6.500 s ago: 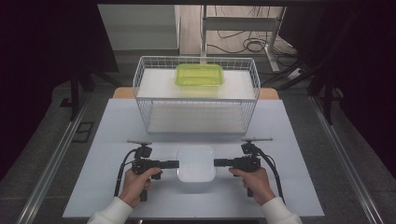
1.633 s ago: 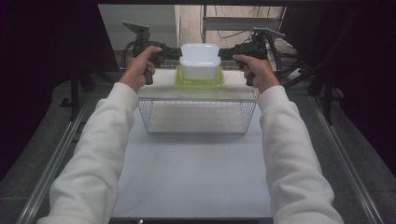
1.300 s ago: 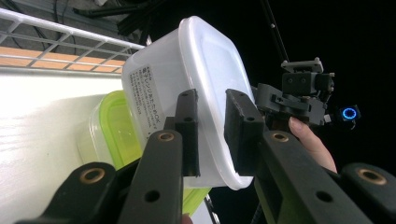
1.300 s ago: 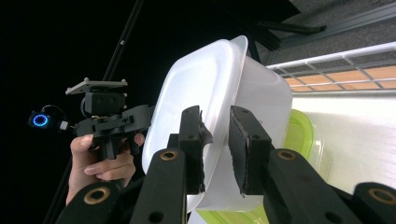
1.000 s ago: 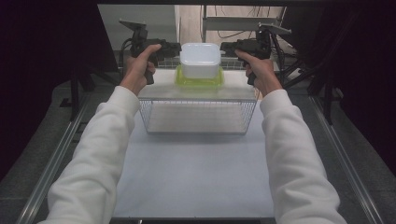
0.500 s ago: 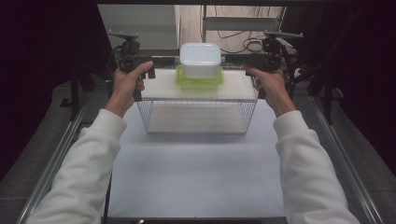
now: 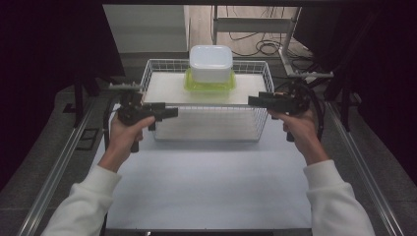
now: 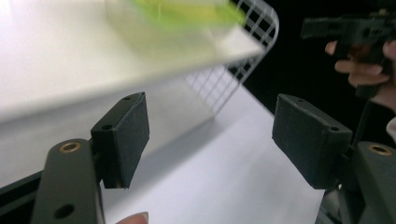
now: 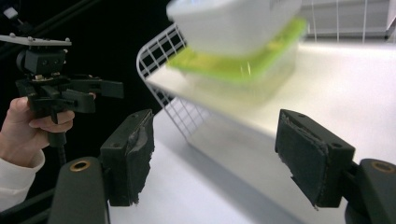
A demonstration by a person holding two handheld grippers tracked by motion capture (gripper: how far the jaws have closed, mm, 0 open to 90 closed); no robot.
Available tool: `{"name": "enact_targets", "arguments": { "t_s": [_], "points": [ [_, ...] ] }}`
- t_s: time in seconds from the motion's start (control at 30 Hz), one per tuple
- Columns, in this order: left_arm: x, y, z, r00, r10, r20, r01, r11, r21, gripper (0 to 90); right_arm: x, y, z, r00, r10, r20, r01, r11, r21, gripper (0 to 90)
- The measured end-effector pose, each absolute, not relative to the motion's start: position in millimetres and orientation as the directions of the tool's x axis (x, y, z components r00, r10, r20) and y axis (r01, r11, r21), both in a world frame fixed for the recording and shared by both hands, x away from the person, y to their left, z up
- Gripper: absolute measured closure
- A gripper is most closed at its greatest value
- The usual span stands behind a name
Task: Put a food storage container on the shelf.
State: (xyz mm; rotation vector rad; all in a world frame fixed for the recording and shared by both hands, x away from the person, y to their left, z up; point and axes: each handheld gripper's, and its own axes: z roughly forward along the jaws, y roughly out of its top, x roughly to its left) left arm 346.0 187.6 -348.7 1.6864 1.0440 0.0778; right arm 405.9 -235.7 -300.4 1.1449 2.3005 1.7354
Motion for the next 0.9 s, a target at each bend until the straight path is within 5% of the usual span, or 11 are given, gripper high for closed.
{"name": "enact_targets", "arguments": {
  "t_s": [0.63,0.9],
  "points": [
    [274.9,183.9,-484.7,0.536,0.736,-0.414,0.727,-0.152,0.67,28.5,328.9,-264.4,-447.6,-0.688,0.608,0.397,0.618,0.204,0.759,24.4],
    [276.6,178.8,-493.6,0.541,0.758,-0.364,0.726,-0.203,0.657,27.5,327.6,-263.4,-462.1,-0.675,0.639,0.37,0.629,0.235,0.741,24.0]
  ]
}}
